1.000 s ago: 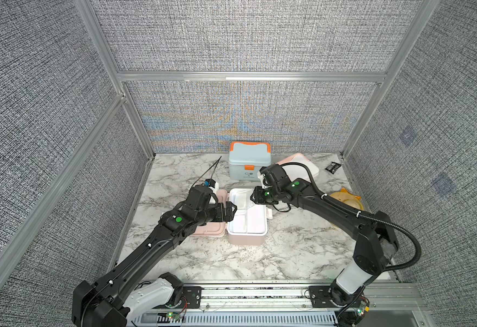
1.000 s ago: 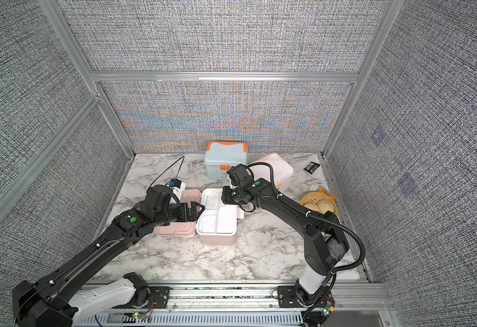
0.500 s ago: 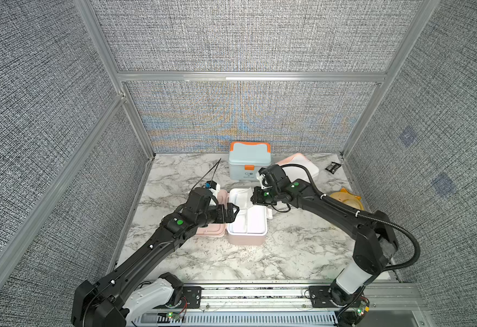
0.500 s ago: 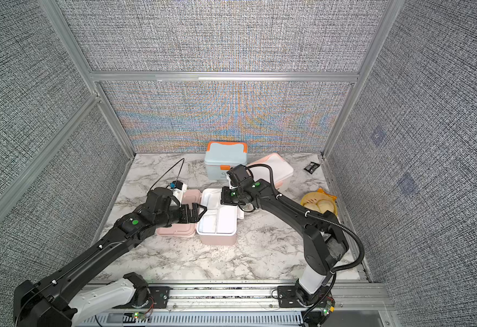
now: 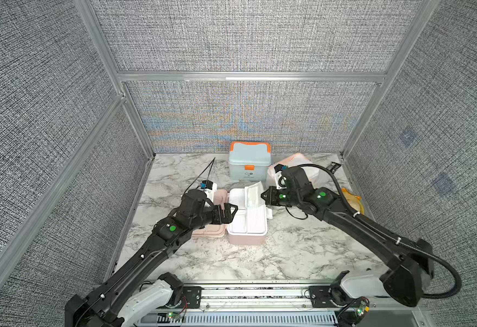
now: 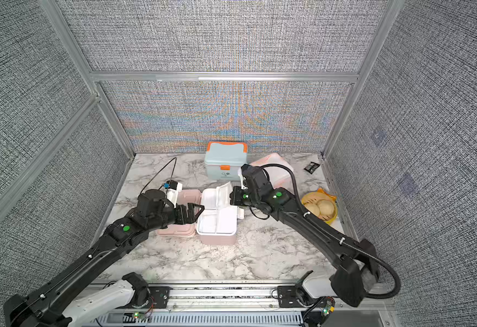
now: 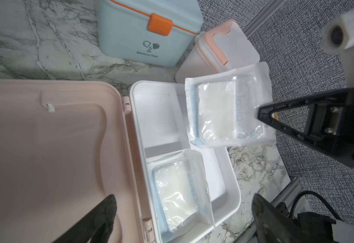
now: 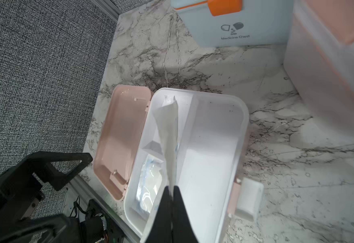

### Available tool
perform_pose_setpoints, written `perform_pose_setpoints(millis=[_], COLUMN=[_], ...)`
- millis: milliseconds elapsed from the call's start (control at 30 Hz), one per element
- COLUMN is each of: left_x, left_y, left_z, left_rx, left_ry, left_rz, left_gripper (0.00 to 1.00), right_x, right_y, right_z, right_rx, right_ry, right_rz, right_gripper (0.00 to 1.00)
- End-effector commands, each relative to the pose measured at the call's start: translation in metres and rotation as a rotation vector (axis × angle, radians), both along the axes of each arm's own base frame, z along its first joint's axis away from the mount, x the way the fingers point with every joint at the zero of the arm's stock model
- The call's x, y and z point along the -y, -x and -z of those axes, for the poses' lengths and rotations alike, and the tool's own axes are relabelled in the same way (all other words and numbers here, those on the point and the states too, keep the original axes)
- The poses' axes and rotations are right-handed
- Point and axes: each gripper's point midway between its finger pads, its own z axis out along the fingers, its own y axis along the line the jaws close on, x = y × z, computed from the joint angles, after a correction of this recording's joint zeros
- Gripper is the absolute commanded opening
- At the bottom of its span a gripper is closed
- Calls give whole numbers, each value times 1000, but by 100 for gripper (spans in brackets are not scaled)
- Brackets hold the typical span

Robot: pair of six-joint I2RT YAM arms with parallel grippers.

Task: Open first aid kits and take out gauze
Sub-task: Pick up the gauze from the first aid kit, then place the gauze at the center of the board.

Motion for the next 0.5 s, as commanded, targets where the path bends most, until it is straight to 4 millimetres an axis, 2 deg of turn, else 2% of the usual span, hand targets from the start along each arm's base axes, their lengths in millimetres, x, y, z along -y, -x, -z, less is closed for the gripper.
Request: perform_pose_setpoints(millis=[0, 267, 300, 467], left_x=[-10, -21, -21, -20], left_y=[2, 7, 7, 4], left_z=[-2, -5, -5, -2], left_rx=[24, 41, 42, 36], left_ry=[-30, -48, -46, -53], left_rz=[-27, -54, -53, -56], left_gripper=[99, 99, 100, 99], right_x=[27, 119, 131, 167], right_y=[9, 53, 61, 74], right_z=[-1, 18, 34, 62], right_rx=[25, -15, -54, -150], right_ry=[31, 169, 205, 283], right_rz=[41, 140, 148, 200], right_gripper=[0, 0, 0, 0])
